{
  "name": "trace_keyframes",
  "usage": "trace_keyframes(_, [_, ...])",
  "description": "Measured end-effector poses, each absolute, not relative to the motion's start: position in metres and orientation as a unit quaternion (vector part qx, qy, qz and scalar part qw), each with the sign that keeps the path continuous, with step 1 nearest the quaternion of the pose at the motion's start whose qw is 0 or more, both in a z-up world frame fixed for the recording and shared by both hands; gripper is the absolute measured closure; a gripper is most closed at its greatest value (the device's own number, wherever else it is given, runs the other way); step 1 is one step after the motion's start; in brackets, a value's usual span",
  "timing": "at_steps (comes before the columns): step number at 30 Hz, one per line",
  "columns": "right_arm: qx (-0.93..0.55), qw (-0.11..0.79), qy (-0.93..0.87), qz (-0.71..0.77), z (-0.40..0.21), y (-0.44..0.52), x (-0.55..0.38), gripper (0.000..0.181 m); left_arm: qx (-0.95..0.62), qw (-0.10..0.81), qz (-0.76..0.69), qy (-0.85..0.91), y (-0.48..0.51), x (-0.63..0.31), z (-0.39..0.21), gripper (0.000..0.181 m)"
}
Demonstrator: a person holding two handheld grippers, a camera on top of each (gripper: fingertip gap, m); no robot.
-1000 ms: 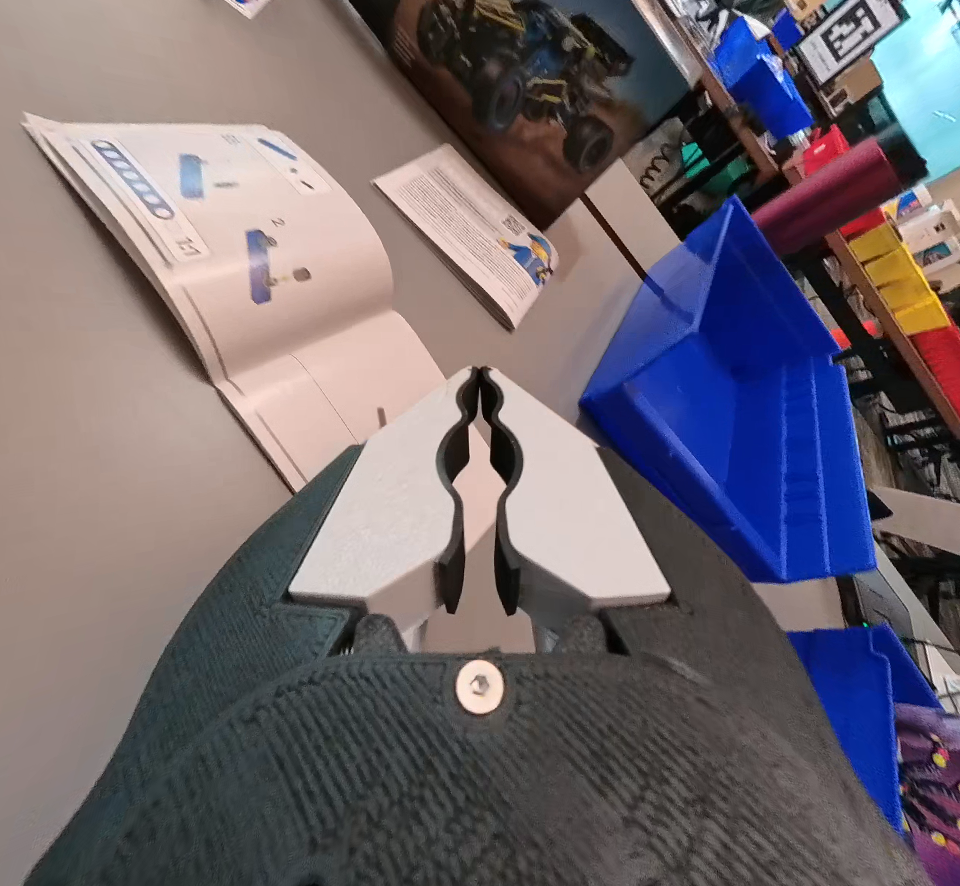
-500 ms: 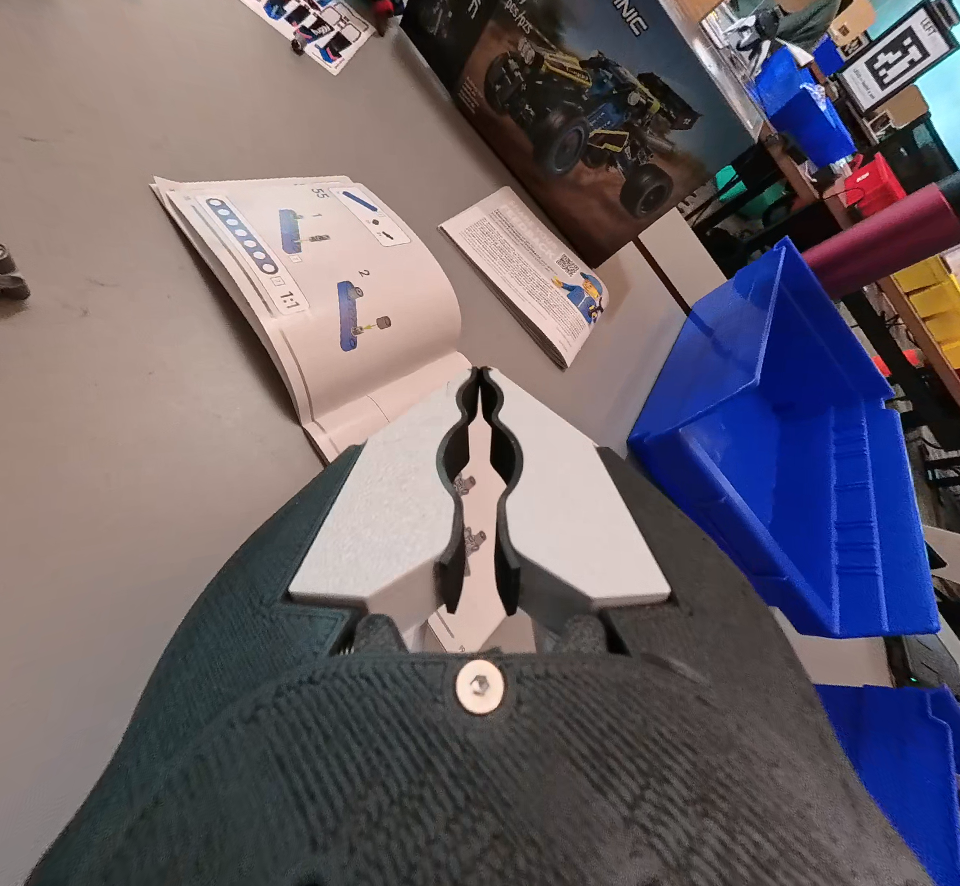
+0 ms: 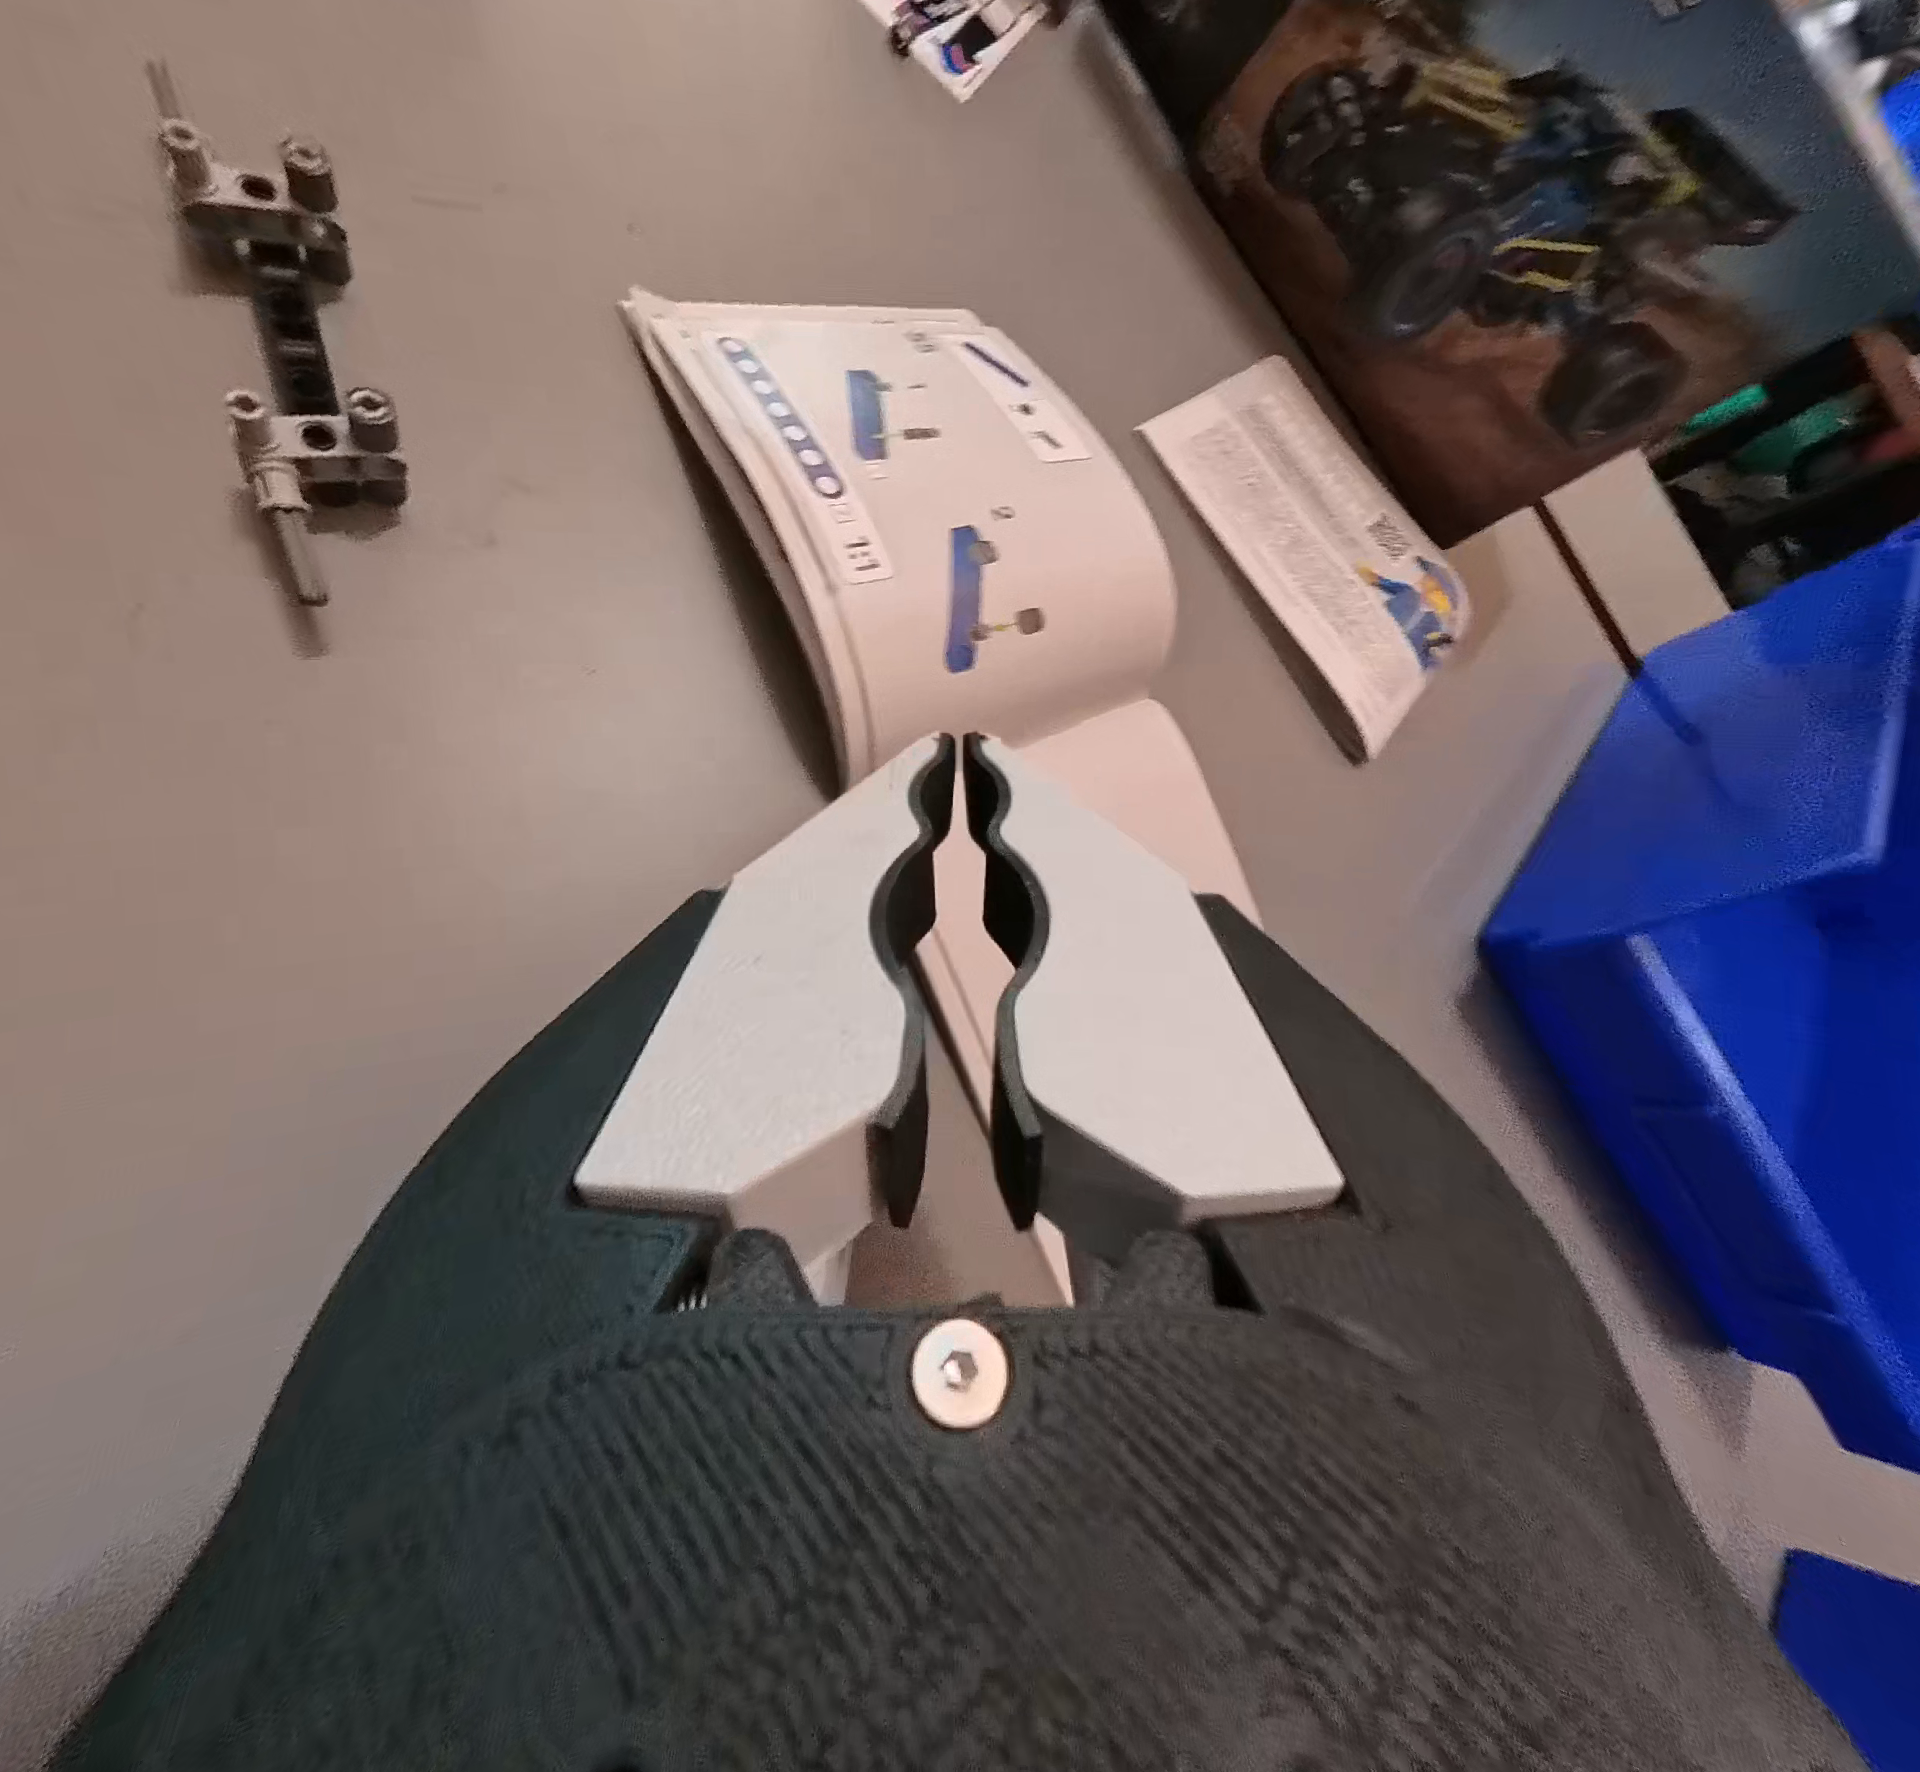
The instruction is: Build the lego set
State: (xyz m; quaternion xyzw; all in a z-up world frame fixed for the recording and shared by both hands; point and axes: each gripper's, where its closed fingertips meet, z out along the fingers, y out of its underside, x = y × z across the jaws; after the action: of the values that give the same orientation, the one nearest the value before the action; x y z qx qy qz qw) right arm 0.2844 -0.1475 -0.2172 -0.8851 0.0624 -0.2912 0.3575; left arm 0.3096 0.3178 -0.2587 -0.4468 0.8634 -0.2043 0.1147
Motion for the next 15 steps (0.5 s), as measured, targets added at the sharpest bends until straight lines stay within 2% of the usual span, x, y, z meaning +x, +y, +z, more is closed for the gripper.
trace_keyframes(1, [-0.889,0.35,0.06,-0.287,-0.224,-0.145,0.284,0.181,-0.447,0.117,-0.208,0.862,0.318,0.31,-0.258,0.172])
trace_keyframes(4, [-0.897,0.328,0.053,-0.291,-0.235,-0.142,0.287,0.181,-0.434,0.155,-0.218,0.86,0.316,0.313,-0.243,0.173])
trace_keyframes(9, [-0.901,0.325,0.05,-0.282,-0.244,-0.134,0.294,0.181,-0.351,0.295,-0.236,0.857,0.286,0.306,-0.175,0.173])
trace_keyframes(12, [-0.9,0.324,0.055,-0.287,-0.246,-0.131,0.298,0.181,-0.221,0.39,-0.286,0.847,0.211,0.28,-0.135,0.173])
trace_keyframes(15, [-0.888,0.337,0.089,-0.299,-0.225,-0.13,0.293,0.178,-0.067,0.493,-0.263,0.827,0.135,0.242,-0.137,0.173])
